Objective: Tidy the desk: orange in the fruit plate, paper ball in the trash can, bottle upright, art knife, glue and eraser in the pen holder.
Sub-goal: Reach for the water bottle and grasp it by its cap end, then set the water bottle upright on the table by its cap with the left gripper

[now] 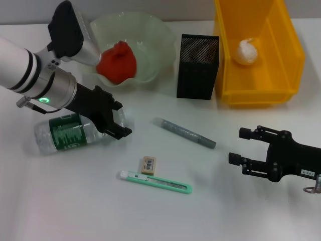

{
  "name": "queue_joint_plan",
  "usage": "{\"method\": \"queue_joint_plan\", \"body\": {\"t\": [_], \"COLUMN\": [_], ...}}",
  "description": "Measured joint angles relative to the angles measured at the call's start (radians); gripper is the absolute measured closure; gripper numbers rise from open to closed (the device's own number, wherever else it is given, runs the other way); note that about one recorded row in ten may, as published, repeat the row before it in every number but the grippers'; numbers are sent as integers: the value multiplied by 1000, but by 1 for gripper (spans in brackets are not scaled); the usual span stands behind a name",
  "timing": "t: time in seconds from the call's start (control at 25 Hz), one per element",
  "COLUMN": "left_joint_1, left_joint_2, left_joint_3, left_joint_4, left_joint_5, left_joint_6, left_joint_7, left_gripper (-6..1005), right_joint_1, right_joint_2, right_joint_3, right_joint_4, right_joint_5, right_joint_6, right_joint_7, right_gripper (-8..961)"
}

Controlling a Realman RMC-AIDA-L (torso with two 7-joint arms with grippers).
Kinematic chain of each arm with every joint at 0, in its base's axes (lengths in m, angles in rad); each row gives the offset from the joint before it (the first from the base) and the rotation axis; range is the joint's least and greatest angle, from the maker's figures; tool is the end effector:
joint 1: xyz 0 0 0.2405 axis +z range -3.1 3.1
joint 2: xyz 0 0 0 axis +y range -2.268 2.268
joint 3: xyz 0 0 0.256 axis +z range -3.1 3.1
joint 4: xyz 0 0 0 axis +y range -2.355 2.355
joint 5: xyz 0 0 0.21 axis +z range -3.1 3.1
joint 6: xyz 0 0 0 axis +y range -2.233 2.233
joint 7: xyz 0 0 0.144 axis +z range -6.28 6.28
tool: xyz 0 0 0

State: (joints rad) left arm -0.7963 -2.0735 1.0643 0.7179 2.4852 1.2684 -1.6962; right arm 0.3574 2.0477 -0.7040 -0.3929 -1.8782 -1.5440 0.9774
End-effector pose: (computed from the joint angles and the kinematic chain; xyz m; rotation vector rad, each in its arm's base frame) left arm -0.2248 0.3934 -0.0376 -2.8884 -0.3510 0.3237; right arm 0.3208 0.2602 -0.0261 -2.6256 0.5732 0.7654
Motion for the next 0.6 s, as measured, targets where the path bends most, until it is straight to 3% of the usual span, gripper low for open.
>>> {"method": "queue_joint_plan", "body": {"t": [0.36, 0.6], "left_joint_1": [2, 40], "left_joint_2": [0, 7], "left_joint_3": [21, 9], "left_joint_4": [6, 79], "left_joint_5": [-13, -76], "left_joint_6": [-17, 58], "left_joint_7": [6, 18], "left_gripper": [258, 486], "right_joint_1": [0, 0], "right_joint_2": [-1, -2], "right_joint_3": [0, 2], "right_joint_4": [4, 1], "right_joint_5": [4, 5], "right_joint_6": [-1, -1], "right_joint_7": [3, 13], "right_gripper": [200, 200]}}
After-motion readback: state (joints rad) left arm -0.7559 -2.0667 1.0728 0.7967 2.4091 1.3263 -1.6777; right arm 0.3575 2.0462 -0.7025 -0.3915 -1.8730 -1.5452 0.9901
